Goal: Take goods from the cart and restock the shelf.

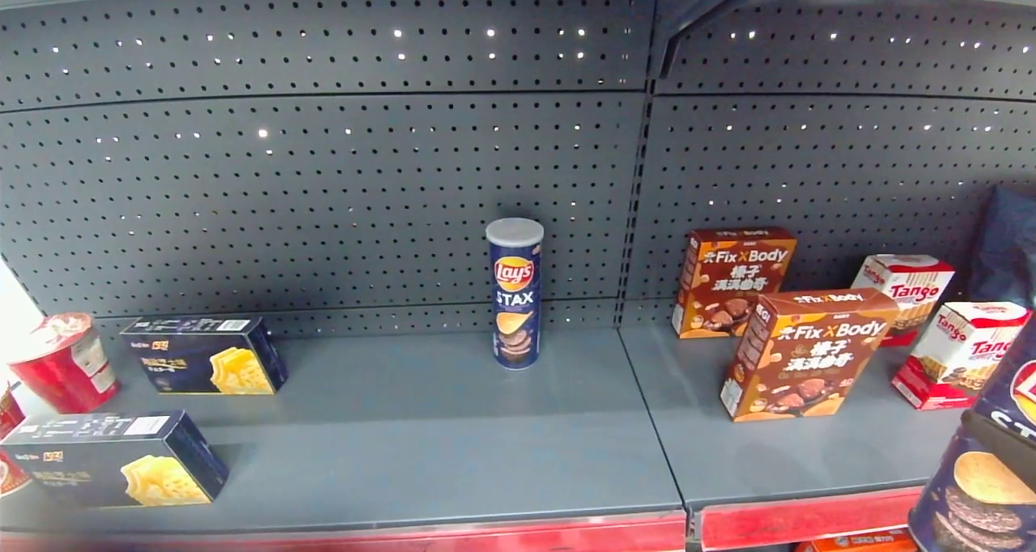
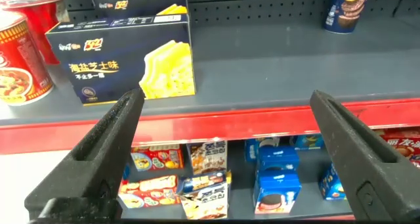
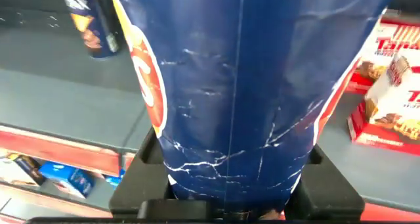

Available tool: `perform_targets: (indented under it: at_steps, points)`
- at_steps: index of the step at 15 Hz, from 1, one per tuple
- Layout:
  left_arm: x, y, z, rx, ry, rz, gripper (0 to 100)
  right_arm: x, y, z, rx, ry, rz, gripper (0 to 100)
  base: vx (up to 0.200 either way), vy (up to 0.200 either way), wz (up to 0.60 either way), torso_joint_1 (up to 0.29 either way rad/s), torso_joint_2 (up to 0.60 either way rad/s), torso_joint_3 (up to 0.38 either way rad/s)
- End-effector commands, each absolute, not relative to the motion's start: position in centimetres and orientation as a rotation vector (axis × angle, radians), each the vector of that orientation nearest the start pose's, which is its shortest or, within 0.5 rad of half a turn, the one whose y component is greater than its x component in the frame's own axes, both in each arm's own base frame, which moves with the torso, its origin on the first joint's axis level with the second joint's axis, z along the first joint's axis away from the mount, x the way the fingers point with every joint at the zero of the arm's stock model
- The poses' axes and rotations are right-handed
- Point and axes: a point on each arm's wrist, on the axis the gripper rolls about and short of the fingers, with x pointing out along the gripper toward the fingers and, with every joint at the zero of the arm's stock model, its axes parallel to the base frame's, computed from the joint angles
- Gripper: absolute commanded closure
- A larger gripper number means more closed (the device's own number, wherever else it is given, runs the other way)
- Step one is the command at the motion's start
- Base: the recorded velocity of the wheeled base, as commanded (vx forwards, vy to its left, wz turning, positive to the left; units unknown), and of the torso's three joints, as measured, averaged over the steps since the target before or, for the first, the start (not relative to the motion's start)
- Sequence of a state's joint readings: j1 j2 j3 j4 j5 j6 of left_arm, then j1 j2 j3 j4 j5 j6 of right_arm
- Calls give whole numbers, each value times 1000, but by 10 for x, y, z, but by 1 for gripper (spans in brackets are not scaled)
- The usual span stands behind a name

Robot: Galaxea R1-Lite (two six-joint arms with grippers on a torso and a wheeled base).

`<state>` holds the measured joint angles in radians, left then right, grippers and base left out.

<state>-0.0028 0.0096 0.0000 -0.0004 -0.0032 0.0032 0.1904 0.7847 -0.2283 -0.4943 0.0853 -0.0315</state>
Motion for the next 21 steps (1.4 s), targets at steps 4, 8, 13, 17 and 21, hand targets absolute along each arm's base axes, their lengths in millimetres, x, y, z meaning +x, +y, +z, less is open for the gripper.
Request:
perform_targets:
  at_steps: [4,8,13,17,21]
  points:
    - [-22,0,76,5,9,-6,0,63,20,180,-30,8,371,100,0,0,0,0,0,0]
    - [-22,0,76,3,11,-6,0,55,27,190,-25,-37,518,100,0,0,0,0,0,0]
    - [-22,0,76,28,10,-28,0,67,49,203,-46,45,693,100,0,0,0,0,0,0]
    - [-22,0,76,18,12,-25,0,64,47,189,-56,81,690,100,0,0,0,0,0,0]
    - [-41,-4,141,97,13,-205,0,56,41,185,-55,80,690,100,0,0,0,0,0,0]
